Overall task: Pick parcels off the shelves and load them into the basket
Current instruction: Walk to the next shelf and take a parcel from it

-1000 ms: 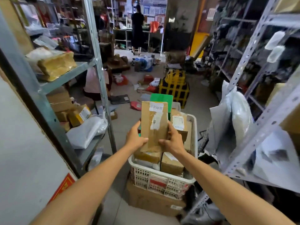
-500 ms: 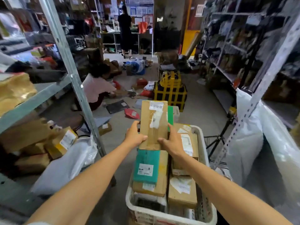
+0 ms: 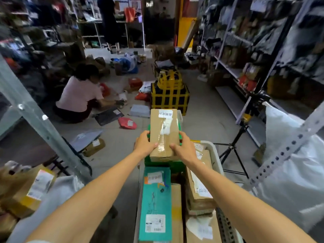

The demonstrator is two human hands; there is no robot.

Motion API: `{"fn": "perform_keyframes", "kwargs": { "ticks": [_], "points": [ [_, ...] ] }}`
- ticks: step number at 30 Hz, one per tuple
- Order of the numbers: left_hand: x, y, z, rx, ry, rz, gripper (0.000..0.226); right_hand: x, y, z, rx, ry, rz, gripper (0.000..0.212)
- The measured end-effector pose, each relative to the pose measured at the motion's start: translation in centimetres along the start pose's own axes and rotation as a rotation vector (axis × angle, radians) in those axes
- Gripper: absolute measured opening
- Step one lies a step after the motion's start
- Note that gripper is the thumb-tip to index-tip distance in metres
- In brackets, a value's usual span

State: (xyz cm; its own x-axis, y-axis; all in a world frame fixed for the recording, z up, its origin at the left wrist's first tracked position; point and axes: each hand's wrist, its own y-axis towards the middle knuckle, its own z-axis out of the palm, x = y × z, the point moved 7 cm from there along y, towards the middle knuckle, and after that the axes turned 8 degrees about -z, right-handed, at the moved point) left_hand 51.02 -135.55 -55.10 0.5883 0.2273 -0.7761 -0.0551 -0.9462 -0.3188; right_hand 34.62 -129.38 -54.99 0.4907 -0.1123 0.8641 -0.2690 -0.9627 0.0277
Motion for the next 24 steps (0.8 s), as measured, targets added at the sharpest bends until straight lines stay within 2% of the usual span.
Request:
{"fn": "perform_keyframes", "kwargs": {
  "ticks": [9,14,24],
  "points": [
    [3.1,6.6,1.4,0.08,0.019,-0.108,0.047,-3.6,4.6,3.9,0.063,-0.014,0.162,0.07],
    [4.5,8.5,1.5,0.17,-0.054,-0.191,0.047,-4.8,5.2,4.1,0.042,0.189,0.275,0.075],
    [3.0,7.3,1.5,0.238,0.035,-0.121,0.043,-4.0,4.5,3.6,0.032,0.132,0.224,0.071]
  ]
}}
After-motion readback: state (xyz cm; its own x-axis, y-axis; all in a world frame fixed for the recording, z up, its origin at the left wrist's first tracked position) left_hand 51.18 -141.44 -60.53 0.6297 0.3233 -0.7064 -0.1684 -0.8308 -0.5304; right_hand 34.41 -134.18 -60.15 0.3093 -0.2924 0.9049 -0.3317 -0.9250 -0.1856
